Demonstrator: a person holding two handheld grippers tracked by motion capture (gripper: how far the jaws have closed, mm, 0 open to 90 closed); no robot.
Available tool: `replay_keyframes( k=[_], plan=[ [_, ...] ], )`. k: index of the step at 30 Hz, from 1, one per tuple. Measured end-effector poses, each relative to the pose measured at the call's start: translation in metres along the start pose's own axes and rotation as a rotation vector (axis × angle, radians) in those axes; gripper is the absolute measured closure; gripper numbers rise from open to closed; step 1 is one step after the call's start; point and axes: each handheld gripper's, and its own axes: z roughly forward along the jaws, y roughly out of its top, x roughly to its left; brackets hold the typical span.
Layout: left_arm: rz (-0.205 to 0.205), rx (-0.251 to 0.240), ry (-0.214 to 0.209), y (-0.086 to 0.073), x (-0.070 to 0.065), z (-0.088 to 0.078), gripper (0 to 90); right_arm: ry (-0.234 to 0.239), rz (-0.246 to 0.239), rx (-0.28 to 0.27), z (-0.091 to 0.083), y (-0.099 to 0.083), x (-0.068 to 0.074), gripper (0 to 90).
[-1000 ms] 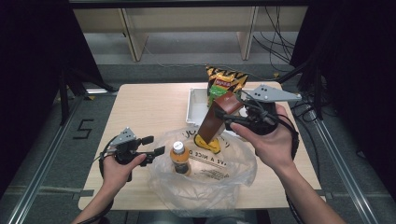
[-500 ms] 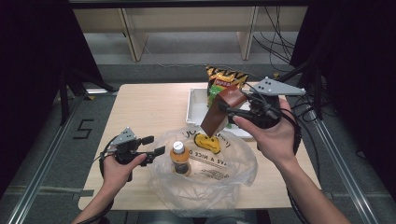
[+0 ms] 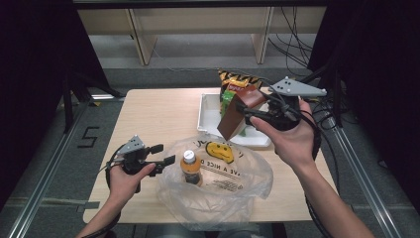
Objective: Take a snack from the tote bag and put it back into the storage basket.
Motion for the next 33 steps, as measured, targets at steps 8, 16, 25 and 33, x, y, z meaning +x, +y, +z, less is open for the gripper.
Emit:
replay_keyframes(
  k=[8, 16, 25, 33],
  plan=[
    [0.0, -0.006, -0.004, 0.0, 0.0, 0.0, 27.6, -0.03, 0.027, 0.008, 0.006, -0.004, -0.015, 39.0],
    [-0.012, -0.009, -0.003, 0.0, 0.0, 0.0, 27.5, -0.071, 0.04, 0.01, 0.01, -0.006, -0.028, 39.1],
    [-0.003, -0.007, -0.003, 0.0, 0.0, -0.001, 27.5, -0.104, 0.049, 0.021, 0.014, -0.008, -0.037, 39.1],
    [0.004, -0.007, -0.005, 0.0, 0.001, -0.001, 27.5, -0.131, 0.048, 0.022, 0.018, -0.009, -0.044, 39.1]
  ],
)
